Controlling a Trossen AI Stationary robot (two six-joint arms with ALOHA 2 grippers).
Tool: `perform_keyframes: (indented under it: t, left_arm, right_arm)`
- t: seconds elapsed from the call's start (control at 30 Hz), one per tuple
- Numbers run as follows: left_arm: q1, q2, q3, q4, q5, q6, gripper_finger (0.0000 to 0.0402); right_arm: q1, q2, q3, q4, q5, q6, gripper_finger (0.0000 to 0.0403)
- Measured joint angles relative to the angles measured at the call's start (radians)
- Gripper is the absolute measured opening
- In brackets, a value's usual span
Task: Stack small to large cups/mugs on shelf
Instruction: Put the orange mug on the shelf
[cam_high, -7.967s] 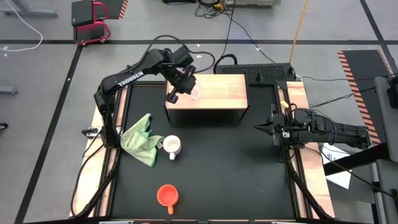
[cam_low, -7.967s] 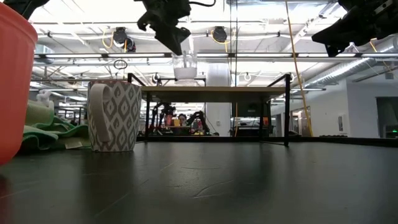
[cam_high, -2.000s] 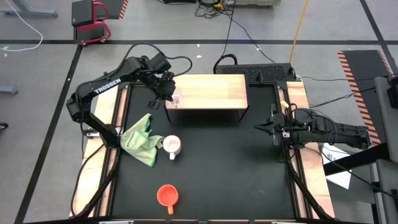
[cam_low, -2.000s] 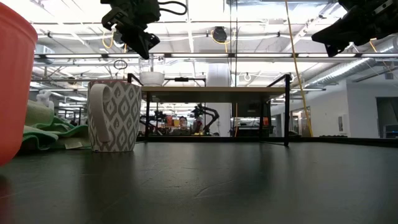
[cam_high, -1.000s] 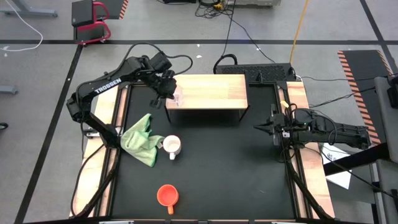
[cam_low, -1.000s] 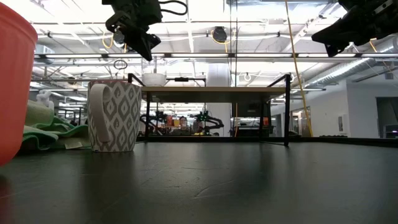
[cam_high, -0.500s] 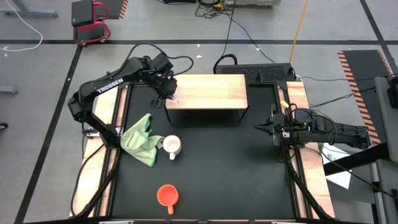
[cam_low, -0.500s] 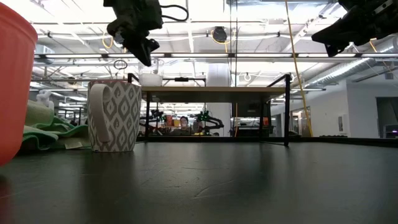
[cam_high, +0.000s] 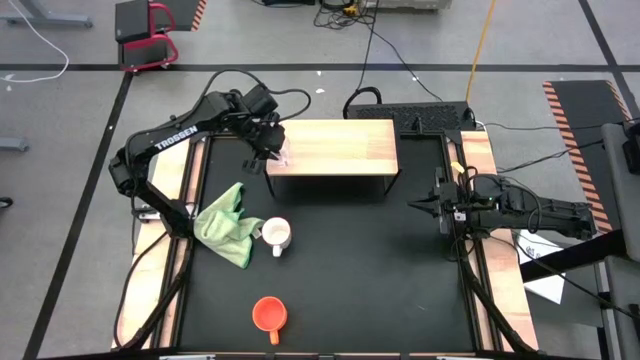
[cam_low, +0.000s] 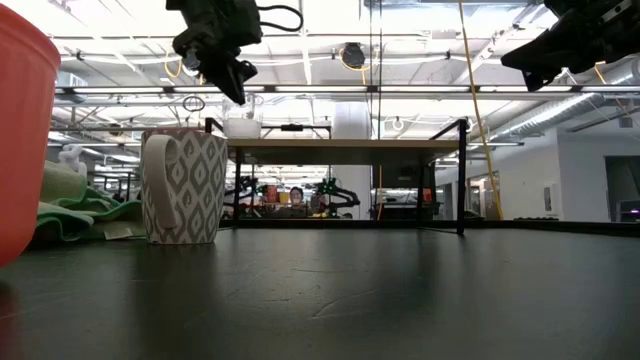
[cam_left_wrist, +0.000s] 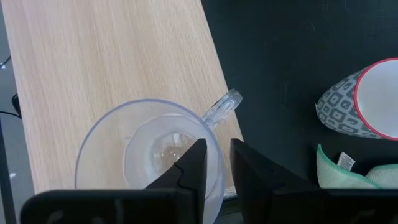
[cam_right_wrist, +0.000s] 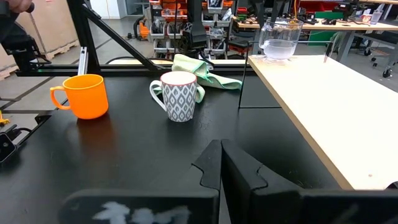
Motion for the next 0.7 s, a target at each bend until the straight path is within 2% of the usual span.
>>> perform_keyframes:
  t: [0.5, 0.7]
  left_arm:
    - [0.0, -0.002, 0.005, 0.0, -0.023, -0.004, 0.0074]
    - [0.0, -0.003, 0.048, 0.0, -0.017, -0.036, 0.0075]
  right_arm:
    - [0.0, 0.0, 0.0, 0.0, 0.0, 0.003, 0.0]
    - [0.0, 0.0, 0.0, 0.0, 0.0, 0.003, 0.0]
